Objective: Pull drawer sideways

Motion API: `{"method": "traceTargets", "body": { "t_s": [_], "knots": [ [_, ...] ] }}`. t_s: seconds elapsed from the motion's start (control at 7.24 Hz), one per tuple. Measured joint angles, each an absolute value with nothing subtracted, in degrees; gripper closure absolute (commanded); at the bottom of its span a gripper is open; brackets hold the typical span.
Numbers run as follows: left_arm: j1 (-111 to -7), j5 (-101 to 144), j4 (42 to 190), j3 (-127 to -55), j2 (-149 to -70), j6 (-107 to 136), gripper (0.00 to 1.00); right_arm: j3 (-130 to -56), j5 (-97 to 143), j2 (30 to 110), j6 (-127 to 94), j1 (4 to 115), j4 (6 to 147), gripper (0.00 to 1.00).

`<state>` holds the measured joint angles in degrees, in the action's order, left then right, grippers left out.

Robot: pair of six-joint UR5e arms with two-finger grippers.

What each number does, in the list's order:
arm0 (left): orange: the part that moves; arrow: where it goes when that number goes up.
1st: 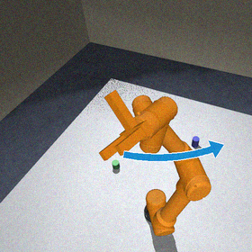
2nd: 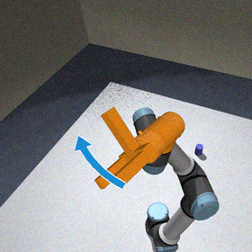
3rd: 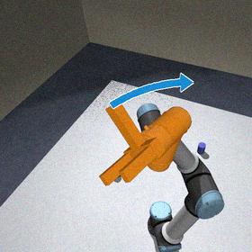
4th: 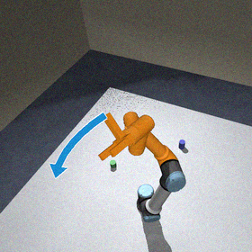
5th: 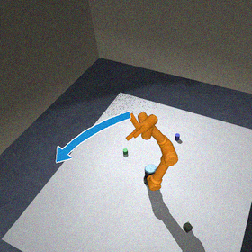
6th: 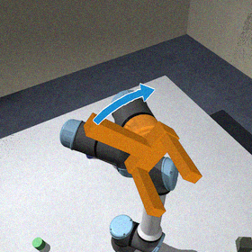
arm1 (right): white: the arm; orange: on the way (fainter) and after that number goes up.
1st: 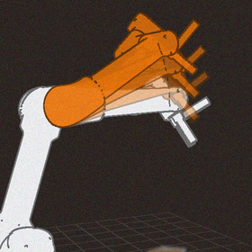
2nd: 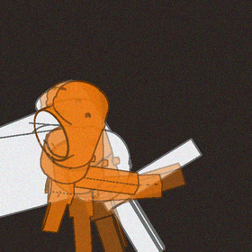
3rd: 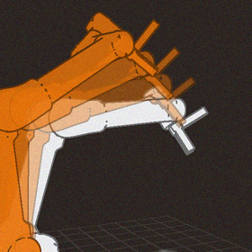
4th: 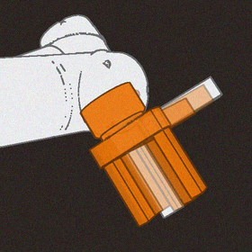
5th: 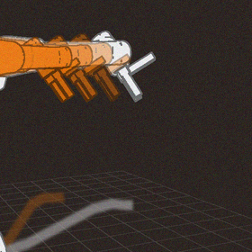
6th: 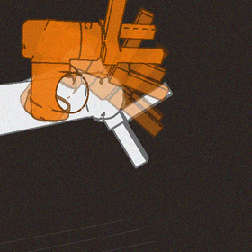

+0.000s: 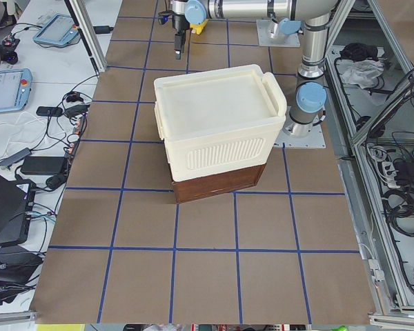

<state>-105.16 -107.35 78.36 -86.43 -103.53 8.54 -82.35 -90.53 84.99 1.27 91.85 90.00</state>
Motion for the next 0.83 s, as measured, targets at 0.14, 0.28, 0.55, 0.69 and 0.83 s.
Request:
{"method": "traceTargets", "body": {
  "t_s": [0.14, 0.28, 0.55, 0.69, 0.83],
  "knots": [
    [-104.7, -102.6, 78.8, -86.6, -100.7, 6.3, 0.00, -82.4, -90.5, 85.0, 1.3, 91.8, 90.0, 0.00],
    [-103.9, -99.4, 80.1, -86.8, -97.8, 5.1, 0.00, -82.4, -90.5, 85.0, 1.2, 91.8, 90.0, 0.00],
    [-101.0, -93.9, 84.4, -87.0, -92.4, 4.2, 0.00, -82.4, -90.5, 85.0, 1.2, 91.8, 90.0, 0.00],
    [-99.1, -92.8, 87.5, -86.9, -89.9, 4.1, 0.00, -82.4, -90.5, 85.0, 1.2, 91.8, 90.0, 0.00],
    [-96.6, -92.2, 89.9, -87.0, -87.7, 4.1, 0.00, -82.4, -90.5, 85.0, 1.2, 91.8, 90.0, 0.00]
  ]
}}
